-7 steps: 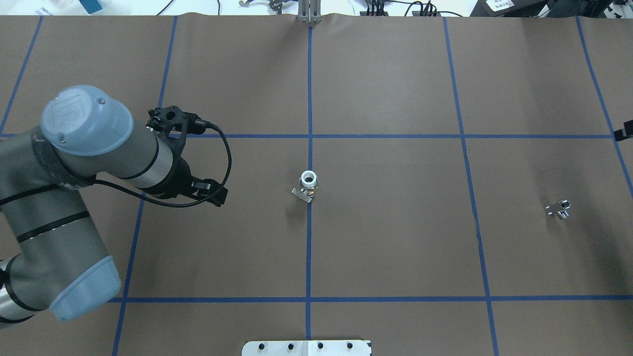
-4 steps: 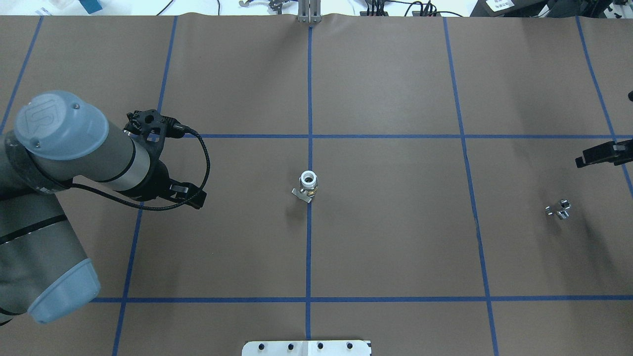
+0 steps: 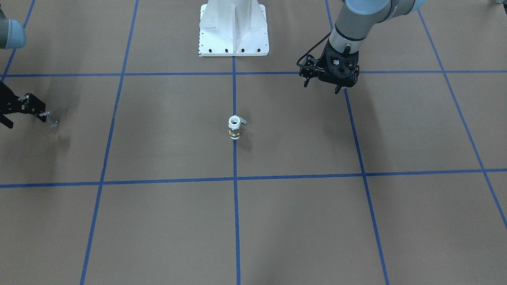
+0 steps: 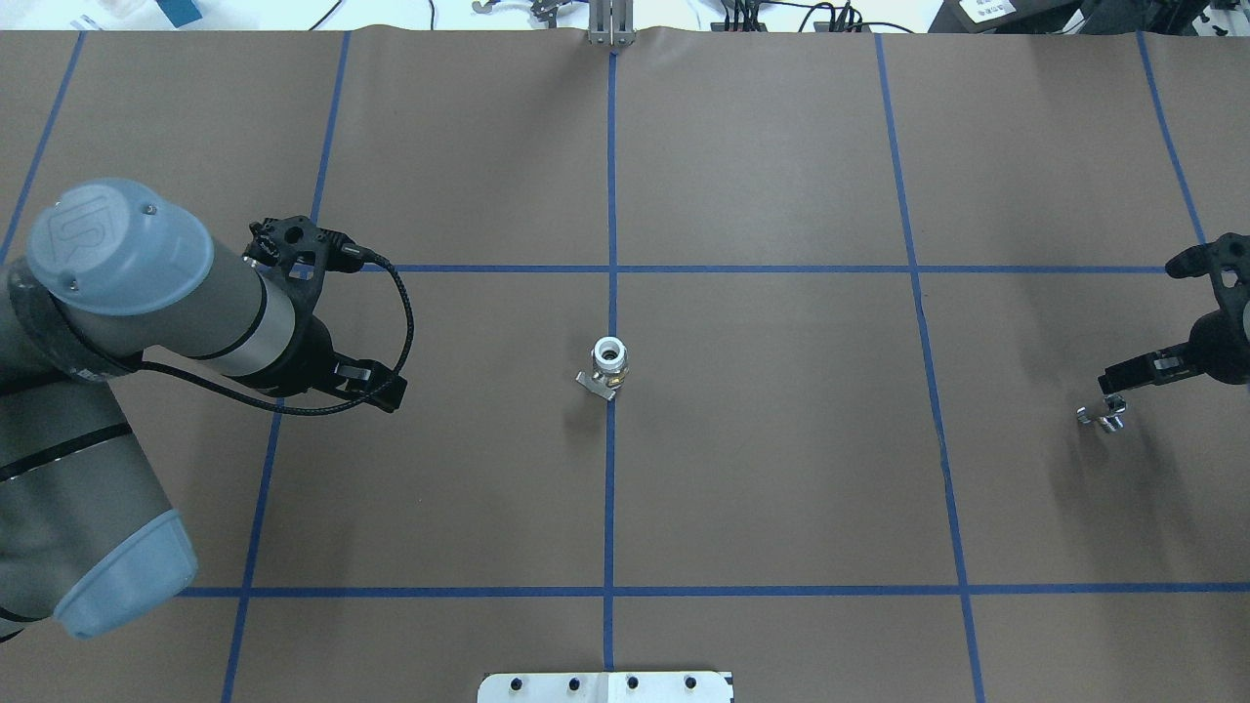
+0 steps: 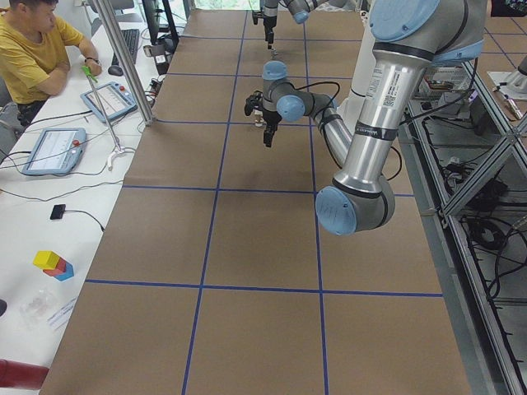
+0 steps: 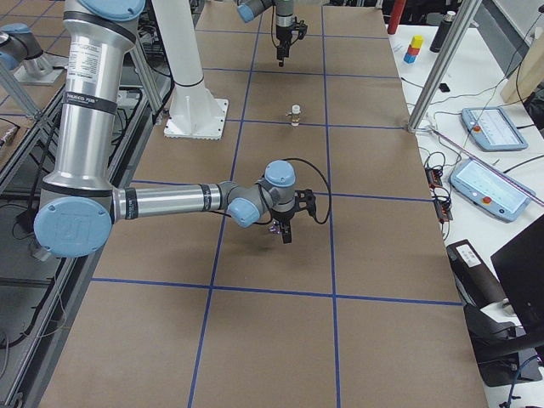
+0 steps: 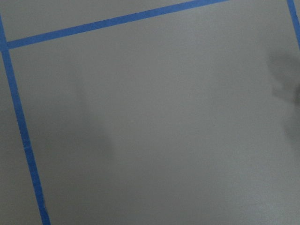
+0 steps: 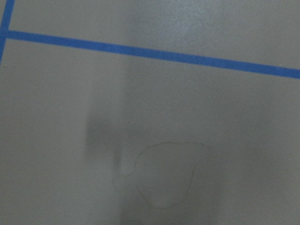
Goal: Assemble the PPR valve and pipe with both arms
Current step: 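Lower the right gripper onto the silver pipe fitting and grasp it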
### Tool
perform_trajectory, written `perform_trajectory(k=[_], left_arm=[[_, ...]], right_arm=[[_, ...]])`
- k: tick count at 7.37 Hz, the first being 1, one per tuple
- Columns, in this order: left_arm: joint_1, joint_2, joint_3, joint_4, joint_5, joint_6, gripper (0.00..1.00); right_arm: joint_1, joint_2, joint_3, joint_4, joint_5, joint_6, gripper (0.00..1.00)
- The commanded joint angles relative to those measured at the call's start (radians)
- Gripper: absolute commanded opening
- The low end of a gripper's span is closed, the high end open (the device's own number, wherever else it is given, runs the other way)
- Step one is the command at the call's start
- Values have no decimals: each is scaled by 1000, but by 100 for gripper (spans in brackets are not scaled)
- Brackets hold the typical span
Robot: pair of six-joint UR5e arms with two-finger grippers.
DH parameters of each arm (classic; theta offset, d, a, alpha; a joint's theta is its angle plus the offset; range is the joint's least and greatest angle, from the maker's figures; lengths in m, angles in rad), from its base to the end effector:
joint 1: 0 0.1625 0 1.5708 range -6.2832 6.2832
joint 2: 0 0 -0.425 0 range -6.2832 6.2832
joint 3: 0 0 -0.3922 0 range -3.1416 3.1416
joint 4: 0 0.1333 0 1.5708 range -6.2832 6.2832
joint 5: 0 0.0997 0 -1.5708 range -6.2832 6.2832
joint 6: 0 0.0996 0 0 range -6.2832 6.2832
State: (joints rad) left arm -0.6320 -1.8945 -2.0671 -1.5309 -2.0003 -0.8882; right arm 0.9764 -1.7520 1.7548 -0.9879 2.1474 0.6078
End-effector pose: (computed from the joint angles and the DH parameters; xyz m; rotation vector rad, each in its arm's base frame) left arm 0.3793 -0.3915 0.2729 0.1468 0.8574 0.2148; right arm -0.1837 -0.4128 0.5939 0.1528 -0.7835 -0.1561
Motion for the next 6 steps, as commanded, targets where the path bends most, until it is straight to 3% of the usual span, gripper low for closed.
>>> perform_trajectory(k=[1,4,5,6], left_arm=[[0,2,1,0,0,0,99],[0,2,2,0,0,0,99],[0,2,2,0,0,0,99],[0,2,2,0,2,-1,99]], right_arm=[[-22,11,6,12,-1,38,100],[-68,3,5,12,-30,49,98],[-85,3,5,12,-40,49,89],[-87,3,6,12,-40,49,68]])
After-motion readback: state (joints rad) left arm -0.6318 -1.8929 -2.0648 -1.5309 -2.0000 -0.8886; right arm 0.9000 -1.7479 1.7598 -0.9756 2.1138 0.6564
